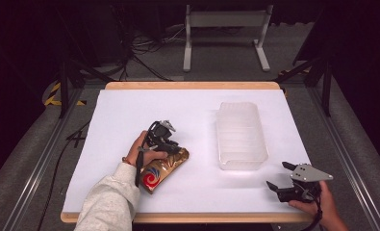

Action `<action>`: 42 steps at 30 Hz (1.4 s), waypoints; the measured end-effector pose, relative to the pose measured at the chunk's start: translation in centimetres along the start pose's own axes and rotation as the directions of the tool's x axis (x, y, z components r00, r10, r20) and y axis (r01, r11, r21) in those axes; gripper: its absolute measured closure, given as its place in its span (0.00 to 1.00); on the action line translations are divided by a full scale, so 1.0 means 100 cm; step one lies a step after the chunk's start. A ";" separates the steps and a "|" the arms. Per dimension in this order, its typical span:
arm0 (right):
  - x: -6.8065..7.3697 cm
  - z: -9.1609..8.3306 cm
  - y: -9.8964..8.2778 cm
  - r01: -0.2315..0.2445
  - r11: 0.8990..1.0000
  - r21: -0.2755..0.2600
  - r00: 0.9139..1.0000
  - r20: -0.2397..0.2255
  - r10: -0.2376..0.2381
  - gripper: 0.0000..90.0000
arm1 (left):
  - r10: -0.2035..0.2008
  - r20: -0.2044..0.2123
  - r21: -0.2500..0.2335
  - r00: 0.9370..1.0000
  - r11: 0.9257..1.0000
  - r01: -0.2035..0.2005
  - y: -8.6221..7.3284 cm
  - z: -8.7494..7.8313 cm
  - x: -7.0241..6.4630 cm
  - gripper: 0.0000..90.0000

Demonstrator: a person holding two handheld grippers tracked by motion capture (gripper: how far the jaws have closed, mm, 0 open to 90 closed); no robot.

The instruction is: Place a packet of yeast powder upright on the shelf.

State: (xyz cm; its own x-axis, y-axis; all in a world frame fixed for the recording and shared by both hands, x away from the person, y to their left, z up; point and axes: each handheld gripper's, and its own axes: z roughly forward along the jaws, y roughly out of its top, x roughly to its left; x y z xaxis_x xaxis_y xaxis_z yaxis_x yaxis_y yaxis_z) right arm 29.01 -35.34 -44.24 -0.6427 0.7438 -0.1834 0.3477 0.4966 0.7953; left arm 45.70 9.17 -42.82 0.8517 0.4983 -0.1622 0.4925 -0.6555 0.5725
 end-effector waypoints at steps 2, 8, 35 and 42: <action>0.000 0.000 0.000 0.002 1.000 0.000 1.000 -0.002 -0.002 0.14 | 0.007 -0.011 -0.011 1.000 1.000 -0.007 0.000 -0.003 -0.002 0.86; 0.000 0.000 0.000 0.005 1.000 0.002 1.000 -0.004 -0.005 0.14 | 0.010 -0.024 -0.110 1.000 0.994 -0.012 0.001 -0.021 -0.006 0.88; 0.000 -0.001 0.001 0.009 1.000 -0.008 1.000 0.001 -0.009 0.14 | 0.121 -0.168 -0.344 0.978 0.923 -0.173 -0.009 -0.121 -0.055 0.94; 0.000 -0.002 0.001 0.001 1.000 -0.008 1.000 0.000 -0.001 0.14 | 0.139 -0.177 -0.365 0.974 0.910 -0.196 -0.005 -0.122 -0.067 0.95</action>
State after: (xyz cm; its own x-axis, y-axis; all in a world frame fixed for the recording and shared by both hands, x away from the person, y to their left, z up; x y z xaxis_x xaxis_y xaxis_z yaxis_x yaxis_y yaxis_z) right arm 28.88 -35.39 -44.09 -0.6432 0.7431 -0.1847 0.3410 0.4939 0.7998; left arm 37.61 13.10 -32.25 0.8667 0.4948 0.0636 0.2160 -0.4872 0.8462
